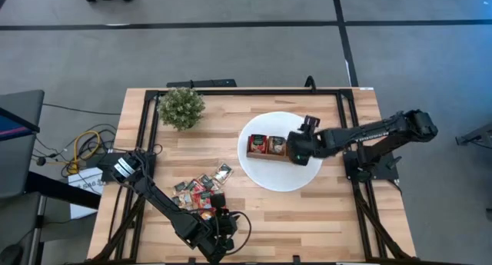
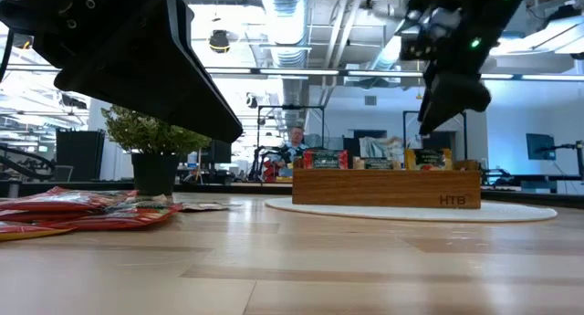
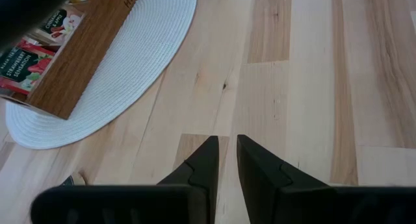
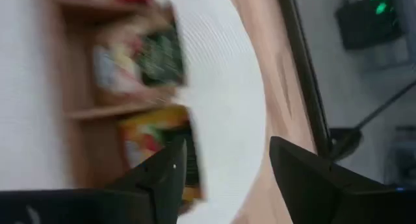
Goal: Pick & Place Tea
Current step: Put the yellow tea bag into the right section of the wooden organizer
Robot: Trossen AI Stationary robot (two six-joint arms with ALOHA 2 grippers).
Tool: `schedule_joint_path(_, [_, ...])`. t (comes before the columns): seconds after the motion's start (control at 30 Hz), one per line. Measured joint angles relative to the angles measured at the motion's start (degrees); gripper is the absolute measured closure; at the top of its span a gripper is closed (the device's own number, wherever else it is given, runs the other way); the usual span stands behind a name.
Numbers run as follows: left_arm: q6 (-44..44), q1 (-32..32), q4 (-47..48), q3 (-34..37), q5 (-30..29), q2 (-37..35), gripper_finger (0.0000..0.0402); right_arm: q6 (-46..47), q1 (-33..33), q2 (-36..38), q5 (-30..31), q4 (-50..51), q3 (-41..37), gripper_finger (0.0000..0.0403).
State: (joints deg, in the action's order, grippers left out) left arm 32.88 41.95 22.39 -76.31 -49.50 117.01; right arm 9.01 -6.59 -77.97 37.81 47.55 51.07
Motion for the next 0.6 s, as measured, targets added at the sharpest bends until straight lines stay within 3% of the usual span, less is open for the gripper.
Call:
schedule_joint_path(0.2, [1.49,0.02,4.22,0.00,-1.28,0.00,0.0353,11.04,-17.34,0.05,1.66,-5.37,0.44,0.0223])
schedule_joint_path(0.37, [9.83,0.92,13.15,-0.22,-3.61,-2.67,0.0353,16.44,-31.77,-3.00,4.96,-20.46,0.50,0.0262])
schedule_joint_path(0.5, [20.38,2.02,26.13,-1.65,-3.89,-6.87,0.0347,15.36,-38.45,-9.23,6.03,-35.13,0.57,0.0290])
schedule_joint_path(0.6, [29.05,2.78,36.64,-1.86,0.81,-10.51,0.0333,12.72,-40.84,-15.31,5.92,-45.73,0.52,0.0305])
